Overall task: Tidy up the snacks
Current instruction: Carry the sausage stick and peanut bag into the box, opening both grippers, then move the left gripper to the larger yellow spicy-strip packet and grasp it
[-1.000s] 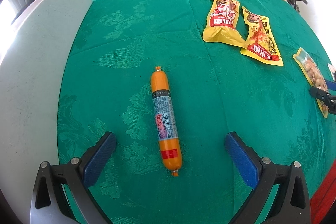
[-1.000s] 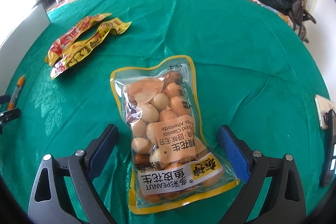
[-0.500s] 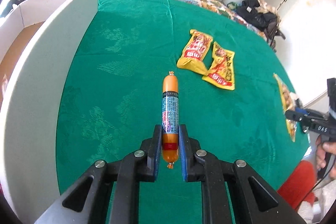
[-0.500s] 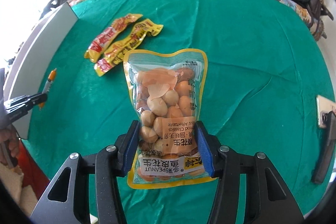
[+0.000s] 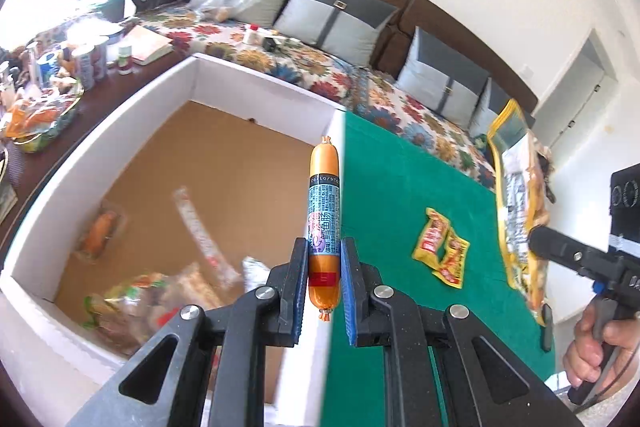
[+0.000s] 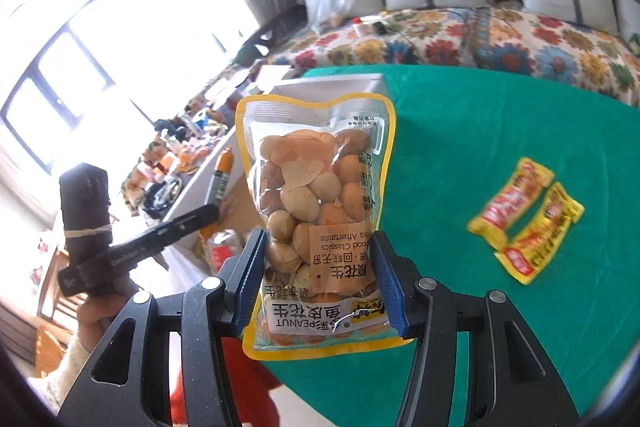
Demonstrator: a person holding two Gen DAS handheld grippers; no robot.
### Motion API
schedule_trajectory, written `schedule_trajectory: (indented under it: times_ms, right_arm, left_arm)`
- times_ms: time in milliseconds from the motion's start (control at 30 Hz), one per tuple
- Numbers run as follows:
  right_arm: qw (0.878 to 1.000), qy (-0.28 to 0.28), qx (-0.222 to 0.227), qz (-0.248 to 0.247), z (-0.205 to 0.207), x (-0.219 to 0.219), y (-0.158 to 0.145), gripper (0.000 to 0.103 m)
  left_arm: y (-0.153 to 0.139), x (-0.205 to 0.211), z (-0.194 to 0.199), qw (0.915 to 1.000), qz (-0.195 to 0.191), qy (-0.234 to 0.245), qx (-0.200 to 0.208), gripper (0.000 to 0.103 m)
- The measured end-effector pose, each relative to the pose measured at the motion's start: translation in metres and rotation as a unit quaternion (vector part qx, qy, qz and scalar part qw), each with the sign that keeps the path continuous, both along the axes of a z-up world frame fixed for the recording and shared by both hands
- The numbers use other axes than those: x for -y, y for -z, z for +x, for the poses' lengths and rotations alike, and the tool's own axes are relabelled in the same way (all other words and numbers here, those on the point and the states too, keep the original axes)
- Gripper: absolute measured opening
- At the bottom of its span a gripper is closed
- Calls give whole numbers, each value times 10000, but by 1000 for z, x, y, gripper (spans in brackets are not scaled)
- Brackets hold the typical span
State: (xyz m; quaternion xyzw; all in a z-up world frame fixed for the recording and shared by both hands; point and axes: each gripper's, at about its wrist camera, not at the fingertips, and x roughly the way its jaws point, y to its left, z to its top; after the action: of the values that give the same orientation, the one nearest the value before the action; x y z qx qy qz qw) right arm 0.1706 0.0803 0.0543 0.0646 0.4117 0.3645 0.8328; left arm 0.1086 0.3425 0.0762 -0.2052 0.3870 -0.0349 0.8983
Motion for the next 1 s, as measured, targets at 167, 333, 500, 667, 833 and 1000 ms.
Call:
schedule_trajectory:
  times_ms: [167,333,500,667,833,1000]
  right_arm:
    - [9980,-624,-119,30,9,-110,9,61]
    - [9972,-555,-132,-489,0,-136,53,81]
    - [9964,-29,189,-823,-7,-53,88,81]
    - [9786,907,459,-1792,-9,73,147,81]
    - [9434,1997,497,-2602,-26,205,191,81]
    - [9208,2781,543,-2679,-43,284,203,81]
  left_arm:
    - [32,-60,-13,9930,705,-794,-527,20]
    - [67,-82,-46,9803,1088,-1486,-710,89]
    - [71,-69,-58,9831,945,-1439,-622,89]
    - [40,-18,-54,9916,833,-978,-123,89]
    - [13,55,-40,9965,775,-122,302,93]
    - [12,147,-13,9925,765,908,299,98]
